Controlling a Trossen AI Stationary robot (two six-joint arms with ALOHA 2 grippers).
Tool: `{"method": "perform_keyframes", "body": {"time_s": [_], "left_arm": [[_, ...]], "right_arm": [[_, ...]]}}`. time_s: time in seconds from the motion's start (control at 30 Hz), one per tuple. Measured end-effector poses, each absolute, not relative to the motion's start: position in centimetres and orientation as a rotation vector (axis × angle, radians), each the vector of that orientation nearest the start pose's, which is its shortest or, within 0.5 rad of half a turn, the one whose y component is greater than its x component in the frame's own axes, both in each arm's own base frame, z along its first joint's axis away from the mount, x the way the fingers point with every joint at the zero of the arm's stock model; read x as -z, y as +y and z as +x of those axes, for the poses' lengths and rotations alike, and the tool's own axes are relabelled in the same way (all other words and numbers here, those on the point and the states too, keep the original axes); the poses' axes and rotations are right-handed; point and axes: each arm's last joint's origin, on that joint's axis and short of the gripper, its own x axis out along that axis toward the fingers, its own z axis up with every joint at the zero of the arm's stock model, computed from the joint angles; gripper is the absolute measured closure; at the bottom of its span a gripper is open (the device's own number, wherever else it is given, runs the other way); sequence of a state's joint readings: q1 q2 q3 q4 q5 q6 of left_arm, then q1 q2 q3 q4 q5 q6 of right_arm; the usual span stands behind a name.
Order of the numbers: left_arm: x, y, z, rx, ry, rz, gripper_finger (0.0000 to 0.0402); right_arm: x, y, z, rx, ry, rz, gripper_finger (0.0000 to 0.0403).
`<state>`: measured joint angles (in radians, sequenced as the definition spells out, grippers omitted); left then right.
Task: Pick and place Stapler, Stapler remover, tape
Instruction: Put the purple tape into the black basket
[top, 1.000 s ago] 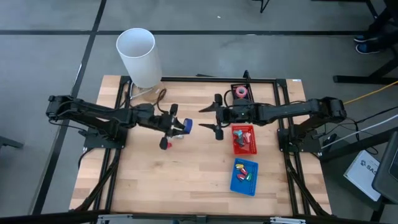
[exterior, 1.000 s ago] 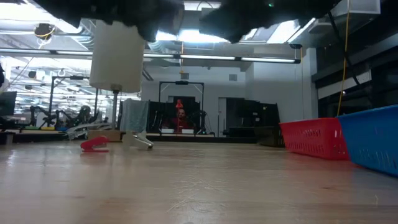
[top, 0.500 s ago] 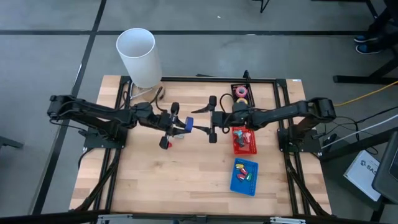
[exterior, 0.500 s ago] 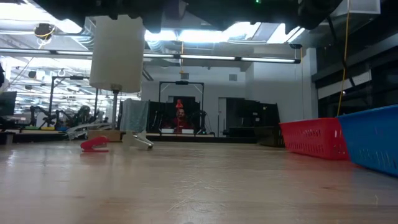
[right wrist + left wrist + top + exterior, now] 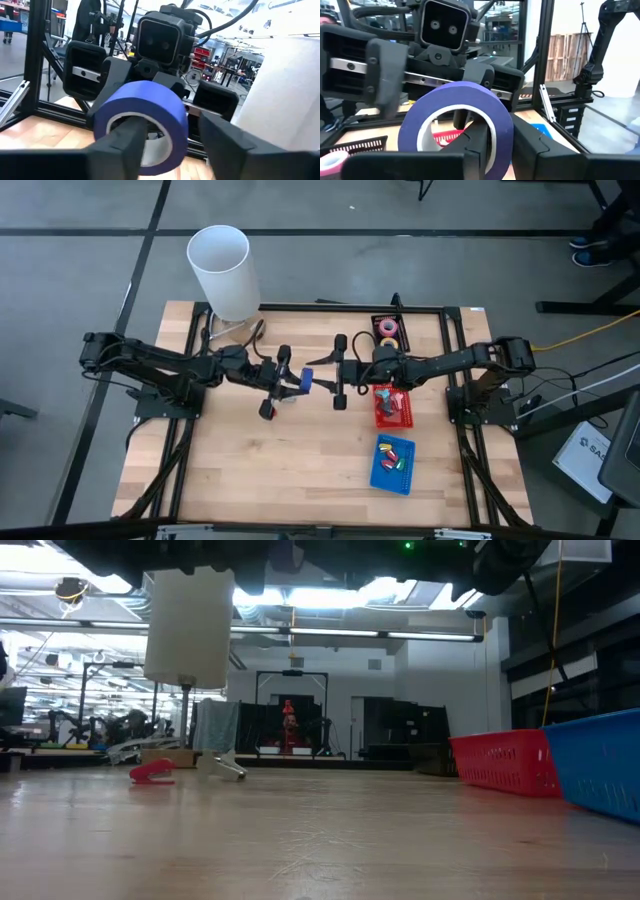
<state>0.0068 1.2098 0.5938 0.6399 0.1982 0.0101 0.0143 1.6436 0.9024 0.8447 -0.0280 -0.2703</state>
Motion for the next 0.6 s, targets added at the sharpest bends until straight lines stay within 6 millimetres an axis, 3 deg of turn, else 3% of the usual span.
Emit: {"method": "perform_keyframes", "body": {"time_s": [0.27,0.6], "left_arm": [[-26.0,-0.3,25.8,0.147,-0.018,0.011,0.0331],[-25.1,0.0,25.6,0.059,0.088,0.001,0.0315]], "right_arm": [[-25.3,0.5,35.7,-0.025,-0.081,-0.270,0.0368],[-24.2,0.4,35.7,0.001,0.043,-0.236,0.0365]]}}
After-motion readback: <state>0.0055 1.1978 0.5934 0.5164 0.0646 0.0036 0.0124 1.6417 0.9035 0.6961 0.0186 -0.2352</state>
